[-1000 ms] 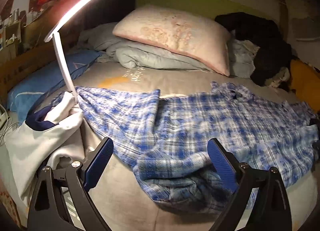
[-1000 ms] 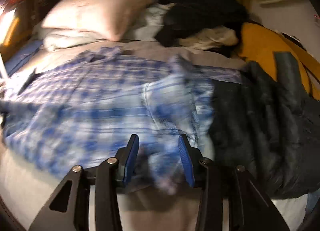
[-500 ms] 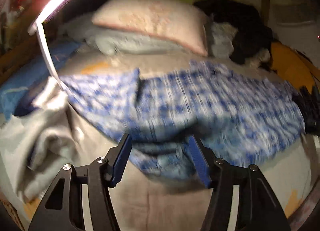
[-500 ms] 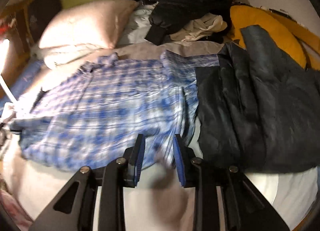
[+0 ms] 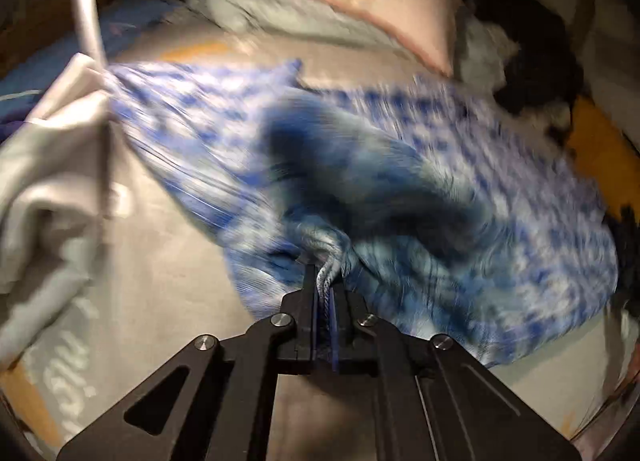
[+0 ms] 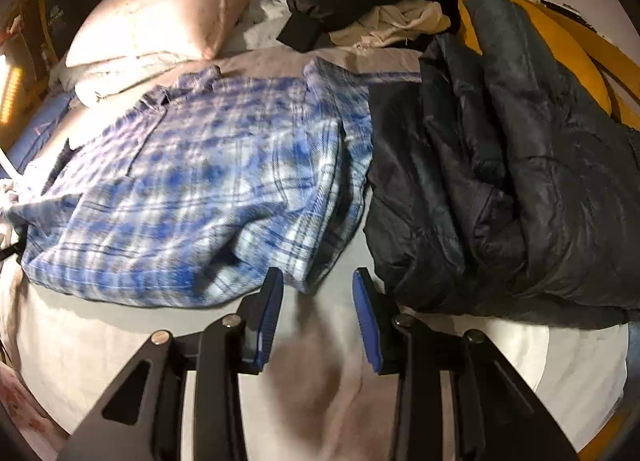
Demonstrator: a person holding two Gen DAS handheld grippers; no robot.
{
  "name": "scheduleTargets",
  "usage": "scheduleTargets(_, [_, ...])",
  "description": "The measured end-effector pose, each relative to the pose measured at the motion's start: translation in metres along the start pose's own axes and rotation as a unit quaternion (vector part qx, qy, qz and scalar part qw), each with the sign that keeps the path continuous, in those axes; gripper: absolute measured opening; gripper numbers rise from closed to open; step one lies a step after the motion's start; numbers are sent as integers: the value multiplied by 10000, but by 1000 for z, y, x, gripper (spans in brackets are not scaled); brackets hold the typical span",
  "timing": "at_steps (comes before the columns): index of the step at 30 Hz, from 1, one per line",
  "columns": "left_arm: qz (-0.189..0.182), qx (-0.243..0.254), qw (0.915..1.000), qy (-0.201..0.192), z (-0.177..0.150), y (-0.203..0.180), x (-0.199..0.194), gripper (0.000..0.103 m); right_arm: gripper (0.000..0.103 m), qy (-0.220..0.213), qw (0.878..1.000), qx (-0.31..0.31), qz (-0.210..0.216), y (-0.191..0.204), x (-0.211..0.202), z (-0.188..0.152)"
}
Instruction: Fold large clothes
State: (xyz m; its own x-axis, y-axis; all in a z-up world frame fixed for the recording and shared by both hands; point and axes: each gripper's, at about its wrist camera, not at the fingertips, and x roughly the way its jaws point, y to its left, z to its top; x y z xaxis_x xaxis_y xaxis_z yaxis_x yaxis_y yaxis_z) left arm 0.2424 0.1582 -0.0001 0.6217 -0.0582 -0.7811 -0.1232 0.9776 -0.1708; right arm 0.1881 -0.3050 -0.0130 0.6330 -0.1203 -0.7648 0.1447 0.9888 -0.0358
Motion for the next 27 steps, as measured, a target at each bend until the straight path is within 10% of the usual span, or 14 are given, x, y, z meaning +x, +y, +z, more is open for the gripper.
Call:
scheduleTargets(4, [877,-175,9926,-821,1,17,-48,2,34,32,9999,-42,105,0,2,0])
scheduleTargets(15, [1369,286,9902,29,-30,16,-22,8,39,28,9998,-144,-154,8,13,7])
scheduleTargets(19, [1275,436,9907,-201,-28,12,-26,16,39,133,9999,15,-76,3,18,9])
scheduleTargets(23, [1025,536,9925,-401,-23,2,-36,21,3,192,9997,60,99,5,22,7])
scheduleTargets(27, [1036,626,9912,-533,-19,-5,-39,23,2,-286,9991,71,-296,3,-5,8])
